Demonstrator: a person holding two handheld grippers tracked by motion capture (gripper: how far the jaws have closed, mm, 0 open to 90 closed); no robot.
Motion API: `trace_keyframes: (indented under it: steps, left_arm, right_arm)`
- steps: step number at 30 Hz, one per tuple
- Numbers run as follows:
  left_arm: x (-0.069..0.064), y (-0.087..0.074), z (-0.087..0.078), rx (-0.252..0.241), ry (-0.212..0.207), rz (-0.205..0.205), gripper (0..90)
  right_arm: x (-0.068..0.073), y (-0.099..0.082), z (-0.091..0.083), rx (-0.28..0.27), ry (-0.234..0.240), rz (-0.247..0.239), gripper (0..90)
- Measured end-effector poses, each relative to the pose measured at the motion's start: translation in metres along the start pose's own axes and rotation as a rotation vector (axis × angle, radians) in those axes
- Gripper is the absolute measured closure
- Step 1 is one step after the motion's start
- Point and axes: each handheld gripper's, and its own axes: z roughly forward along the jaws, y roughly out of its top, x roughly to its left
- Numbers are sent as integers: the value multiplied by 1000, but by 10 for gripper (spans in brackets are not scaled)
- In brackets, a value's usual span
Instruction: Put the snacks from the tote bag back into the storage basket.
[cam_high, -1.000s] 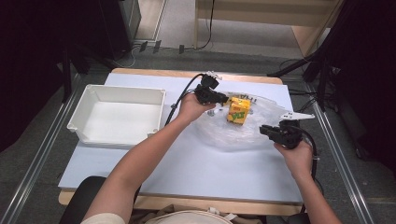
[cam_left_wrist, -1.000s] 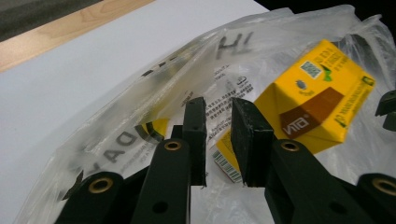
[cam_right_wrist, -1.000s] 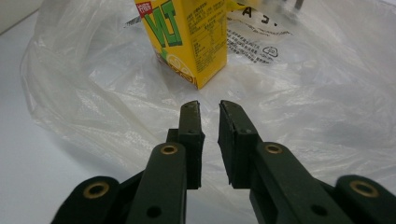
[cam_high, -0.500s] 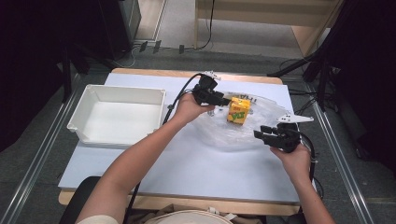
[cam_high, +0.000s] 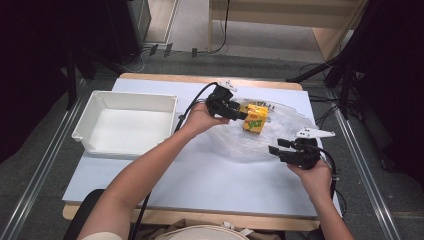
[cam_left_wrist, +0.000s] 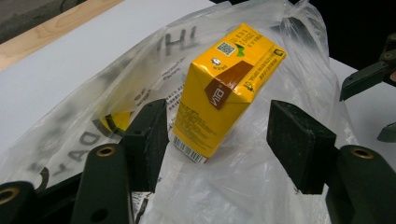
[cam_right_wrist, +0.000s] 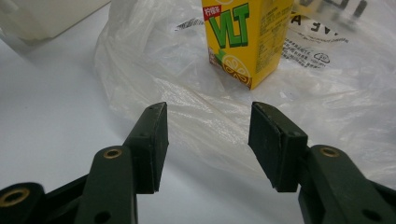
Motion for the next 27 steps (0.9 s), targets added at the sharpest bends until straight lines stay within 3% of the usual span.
trace_keyframes:
  steps: [12,18,20,25,27]
  left_arm:
    - [1,-6,24,-14,-31,18,349]
    - [0,-6,36,-19,-26,41,348]
    - [1,-7,40,-25,-27,28,349]
    - [3,-8,47,-35,-31,24,347]
    - [4,-8,50,-37,-33,41,337]
  right_arm:
    - [4,0,5,19,16,-4,475]
    - [1,-1,1,14,13,7,474]
    - [1,-1,1,11,14,6,472]
    - [3,-2,8,34,17,-10,467]
    - [5,-2,10,46,21,-17,465]
